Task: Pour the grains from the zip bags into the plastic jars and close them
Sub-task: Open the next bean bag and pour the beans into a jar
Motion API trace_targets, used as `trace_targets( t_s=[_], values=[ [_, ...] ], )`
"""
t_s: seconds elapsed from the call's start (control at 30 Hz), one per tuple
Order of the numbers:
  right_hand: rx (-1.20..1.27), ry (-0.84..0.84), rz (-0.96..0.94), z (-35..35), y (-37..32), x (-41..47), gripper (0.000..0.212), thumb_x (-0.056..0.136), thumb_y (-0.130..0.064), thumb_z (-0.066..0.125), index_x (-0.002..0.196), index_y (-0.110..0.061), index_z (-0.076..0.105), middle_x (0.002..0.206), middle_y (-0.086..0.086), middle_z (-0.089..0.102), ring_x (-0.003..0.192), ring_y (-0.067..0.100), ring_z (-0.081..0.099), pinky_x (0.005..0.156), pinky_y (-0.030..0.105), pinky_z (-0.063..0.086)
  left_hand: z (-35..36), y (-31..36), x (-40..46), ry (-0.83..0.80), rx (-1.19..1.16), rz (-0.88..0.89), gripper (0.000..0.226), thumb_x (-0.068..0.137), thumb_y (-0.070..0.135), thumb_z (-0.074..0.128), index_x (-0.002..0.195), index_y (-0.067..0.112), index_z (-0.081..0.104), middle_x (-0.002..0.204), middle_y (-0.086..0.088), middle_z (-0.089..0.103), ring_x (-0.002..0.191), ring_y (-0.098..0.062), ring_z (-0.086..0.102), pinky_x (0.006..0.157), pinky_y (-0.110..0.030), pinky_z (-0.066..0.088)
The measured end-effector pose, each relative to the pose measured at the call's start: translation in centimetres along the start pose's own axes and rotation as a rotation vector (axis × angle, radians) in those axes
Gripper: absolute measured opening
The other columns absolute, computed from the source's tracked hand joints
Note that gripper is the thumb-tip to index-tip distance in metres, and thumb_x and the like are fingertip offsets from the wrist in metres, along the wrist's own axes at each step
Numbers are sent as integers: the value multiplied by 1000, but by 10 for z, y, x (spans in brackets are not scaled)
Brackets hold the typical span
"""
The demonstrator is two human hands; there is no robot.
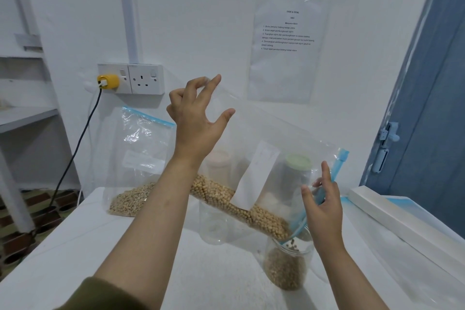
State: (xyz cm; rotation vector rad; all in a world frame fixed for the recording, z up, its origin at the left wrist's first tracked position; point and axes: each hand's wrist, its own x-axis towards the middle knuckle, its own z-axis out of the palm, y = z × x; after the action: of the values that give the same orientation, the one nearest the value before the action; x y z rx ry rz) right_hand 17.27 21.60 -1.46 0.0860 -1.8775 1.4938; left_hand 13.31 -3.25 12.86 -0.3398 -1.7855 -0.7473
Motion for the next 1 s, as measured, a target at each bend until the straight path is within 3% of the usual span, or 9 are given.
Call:
trace_targets(
  t_s=[0.4,0.7,1.0],
  values=[
    [7,0,14,0,3,0,66,97,-14,60,150,-42,32,97,-6,46,91,0,50,79,4,41,1,1,-1,-9,-1,5,63,81,45,71,138,27,55,129,2,52,114,-18,32,93,-41,36],
    [-1,3,13,0,4,0,67,97,-15,60,151,-42,31,96,-6,46,93,5,50,86,15,42,2,3,0,-12,-3,4,62,80,44,72,138,27,55,129,2,52,115,-19,33,94,-35,31],
    [-4,9,23,1,4,0,68,97,-15,61,149,-46,31,96,-6,46,91,1,50,85,15,41,2,2,0,-9,3,8,62,80,45,72,137,27,56,129,3,52,114,-18,33,92,-35,29]
  ],
)
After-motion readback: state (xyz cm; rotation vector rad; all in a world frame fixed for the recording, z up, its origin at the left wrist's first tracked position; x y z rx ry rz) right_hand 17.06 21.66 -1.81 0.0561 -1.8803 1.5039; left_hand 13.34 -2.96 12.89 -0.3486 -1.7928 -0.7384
